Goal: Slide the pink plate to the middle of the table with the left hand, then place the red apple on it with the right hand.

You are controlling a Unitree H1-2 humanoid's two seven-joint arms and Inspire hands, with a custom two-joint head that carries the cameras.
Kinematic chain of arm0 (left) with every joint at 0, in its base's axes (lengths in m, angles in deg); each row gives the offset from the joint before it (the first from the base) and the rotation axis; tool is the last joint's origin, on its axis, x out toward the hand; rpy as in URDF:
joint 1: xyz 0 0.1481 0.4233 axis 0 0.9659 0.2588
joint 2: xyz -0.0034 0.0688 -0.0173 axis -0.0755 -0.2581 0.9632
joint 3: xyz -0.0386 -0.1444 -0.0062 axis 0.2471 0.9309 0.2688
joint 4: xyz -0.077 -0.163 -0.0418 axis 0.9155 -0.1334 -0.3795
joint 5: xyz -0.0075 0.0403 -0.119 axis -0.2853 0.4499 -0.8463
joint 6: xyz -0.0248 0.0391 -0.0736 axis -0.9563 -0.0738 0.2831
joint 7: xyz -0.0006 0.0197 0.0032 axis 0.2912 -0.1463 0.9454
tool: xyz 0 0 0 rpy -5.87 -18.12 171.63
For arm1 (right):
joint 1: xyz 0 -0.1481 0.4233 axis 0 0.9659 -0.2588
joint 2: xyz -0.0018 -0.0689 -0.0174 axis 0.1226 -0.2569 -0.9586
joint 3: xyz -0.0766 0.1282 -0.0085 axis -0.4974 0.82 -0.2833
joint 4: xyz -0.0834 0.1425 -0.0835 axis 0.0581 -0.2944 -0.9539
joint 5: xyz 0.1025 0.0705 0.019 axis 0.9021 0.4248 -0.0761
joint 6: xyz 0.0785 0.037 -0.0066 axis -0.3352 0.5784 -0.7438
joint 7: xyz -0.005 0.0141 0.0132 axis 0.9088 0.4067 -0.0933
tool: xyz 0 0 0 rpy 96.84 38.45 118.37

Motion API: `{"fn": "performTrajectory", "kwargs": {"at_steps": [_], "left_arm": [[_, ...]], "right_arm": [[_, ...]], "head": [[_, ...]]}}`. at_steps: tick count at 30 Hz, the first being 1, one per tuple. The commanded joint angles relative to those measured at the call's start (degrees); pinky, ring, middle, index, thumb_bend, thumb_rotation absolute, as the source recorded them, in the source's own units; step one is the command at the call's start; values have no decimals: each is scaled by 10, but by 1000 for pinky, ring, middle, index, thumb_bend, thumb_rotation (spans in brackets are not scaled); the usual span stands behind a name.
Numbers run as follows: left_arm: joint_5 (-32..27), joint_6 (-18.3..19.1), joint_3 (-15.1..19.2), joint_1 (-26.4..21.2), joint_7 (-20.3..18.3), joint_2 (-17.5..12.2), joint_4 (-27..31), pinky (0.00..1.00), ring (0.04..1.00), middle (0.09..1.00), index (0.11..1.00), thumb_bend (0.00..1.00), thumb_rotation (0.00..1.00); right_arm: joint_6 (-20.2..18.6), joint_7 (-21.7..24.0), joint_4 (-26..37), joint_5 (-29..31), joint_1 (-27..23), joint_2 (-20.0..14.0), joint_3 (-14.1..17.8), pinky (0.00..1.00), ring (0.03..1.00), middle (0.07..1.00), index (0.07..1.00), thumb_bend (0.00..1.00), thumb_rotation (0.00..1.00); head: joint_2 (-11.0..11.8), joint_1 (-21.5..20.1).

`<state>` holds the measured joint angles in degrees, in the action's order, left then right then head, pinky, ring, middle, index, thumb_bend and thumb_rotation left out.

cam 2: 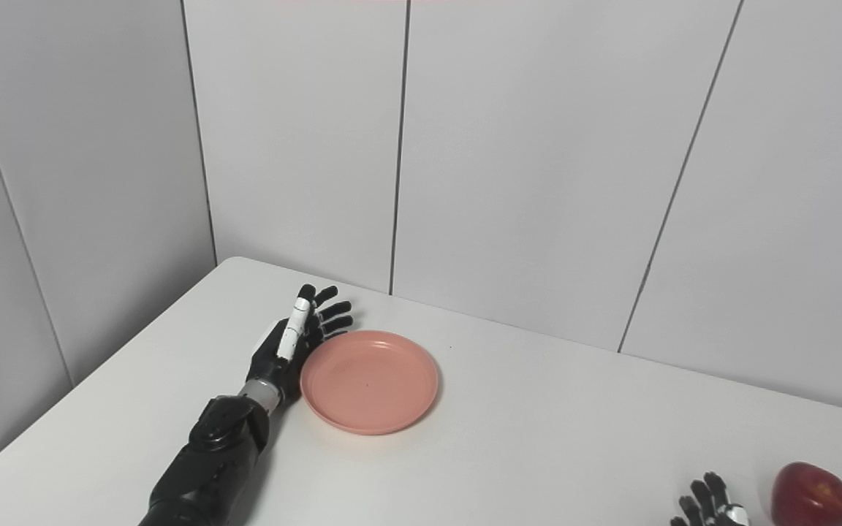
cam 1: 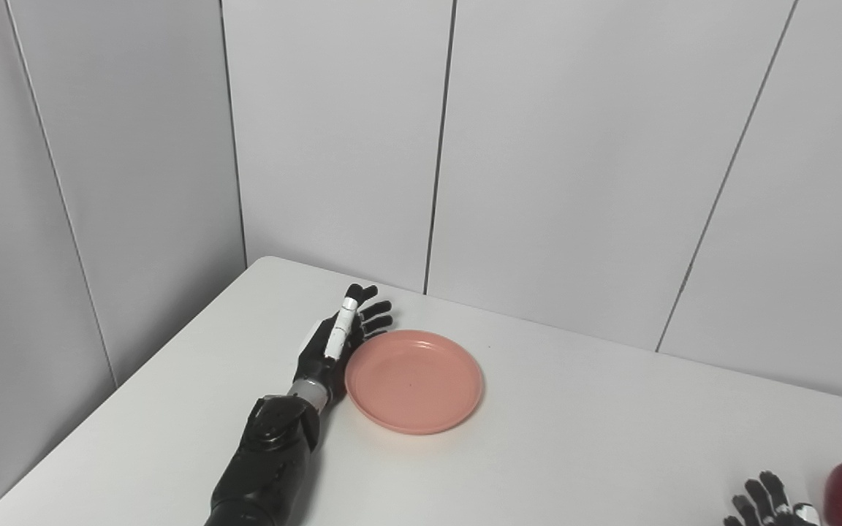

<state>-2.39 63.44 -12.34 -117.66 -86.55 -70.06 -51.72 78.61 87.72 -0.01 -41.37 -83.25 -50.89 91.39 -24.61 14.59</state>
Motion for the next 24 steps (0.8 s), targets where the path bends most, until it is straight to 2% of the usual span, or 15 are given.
{"fn": "performTrajectory", "kwargs": {"at_steps": [1, 13, 24], "left_arm": [[8, 10, -7, -9, 9, 16, -12, 795, 803, 808, 841, 843, 888], [43, 13, -26, -5, 50, 43, 4, 744, 774, 781, 817, 833, 908], [54, 20, -41, 3, 57, 58, 21, 730, 766, 781, 823, 837, 916]], "right_arm": [[-37, -4, -7, 2, 12, 5, -6, 1000, 1000, 1000, 1000, 777, 999], [-37, -7, -2, -3, 13, 5, -12, 1000, 1000, 1000, 1000, 795, 987], [-39, -9, -1, -1, 13, 5, -13, 1000, 1000, 1000, 993, 804, 976]], "head": [[-1, -1], [-3, -4], [-5, -7]]}}
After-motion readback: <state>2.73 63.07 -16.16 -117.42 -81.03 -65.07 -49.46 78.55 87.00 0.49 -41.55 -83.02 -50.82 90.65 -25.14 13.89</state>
